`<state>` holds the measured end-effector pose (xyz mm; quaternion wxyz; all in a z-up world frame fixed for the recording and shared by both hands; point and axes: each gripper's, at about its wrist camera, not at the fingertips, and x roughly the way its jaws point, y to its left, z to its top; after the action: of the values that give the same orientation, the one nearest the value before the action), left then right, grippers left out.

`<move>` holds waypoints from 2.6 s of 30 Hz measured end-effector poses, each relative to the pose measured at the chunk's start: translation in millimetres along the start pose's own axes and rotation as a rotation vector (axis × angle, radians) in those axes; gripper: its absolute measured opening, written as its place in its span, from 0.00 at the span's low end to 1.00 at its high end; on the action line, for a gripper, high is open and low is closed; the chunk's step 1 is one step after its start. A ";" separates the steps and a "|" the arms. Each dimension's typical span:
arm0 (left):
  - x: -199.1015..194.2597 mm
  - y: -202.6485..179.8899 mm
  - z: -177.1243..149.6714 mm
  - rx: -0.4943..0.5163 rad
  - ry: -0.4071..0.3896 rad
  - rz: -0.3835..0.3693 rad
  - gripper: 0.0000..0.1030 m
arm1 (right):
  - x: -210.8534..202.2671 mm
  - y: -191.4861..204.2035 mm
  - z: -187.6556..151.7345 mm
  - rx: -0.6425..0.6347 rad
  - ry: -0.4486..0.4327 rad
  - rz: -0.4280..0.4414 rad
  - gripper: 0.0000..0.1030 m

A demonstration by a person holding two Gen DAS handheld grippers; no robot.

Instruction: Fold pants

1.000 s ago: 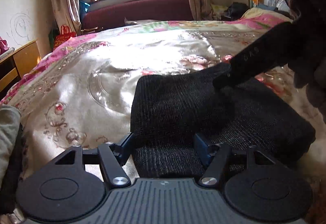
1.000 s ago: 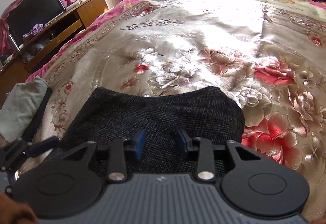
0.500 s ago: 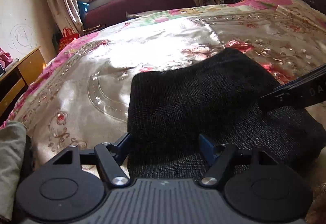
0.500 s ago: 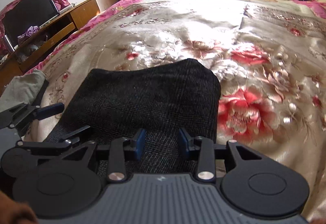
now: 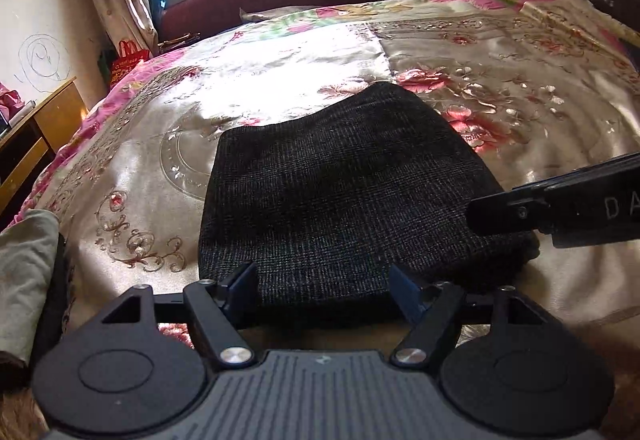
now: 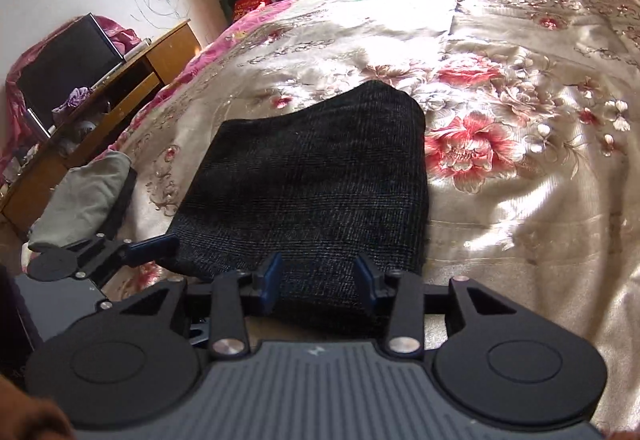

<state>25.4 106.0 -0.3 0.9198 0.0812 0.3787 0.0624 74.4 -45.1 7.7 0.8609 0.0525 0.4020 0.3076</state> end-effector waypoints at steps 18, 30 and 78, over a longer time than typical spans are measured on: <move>-2.4 10.3 0.3 -0.013 -0.004 0.042 0.88 | -3.3 -22.6 5.6 0.116 -0.018 0.005 0.43; -3.1 4.8 -8.9 -0.076 0.027 0.048 0.93 | -2.2 -0.1 -25.8 0.073 0.029 -0.008 0.43; -16.8 -14.6 -39.9 -0.102 0.055 0.051 1.00 | -20.3 -0.4 -60.5 0.075 0.025 -0.037 0.46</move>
<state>-13.8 92.8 -19.6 0.9101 0.0421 0.3980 0.1070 20.8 -66.5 -19.7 0.8589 0.0736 0.4247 0.2767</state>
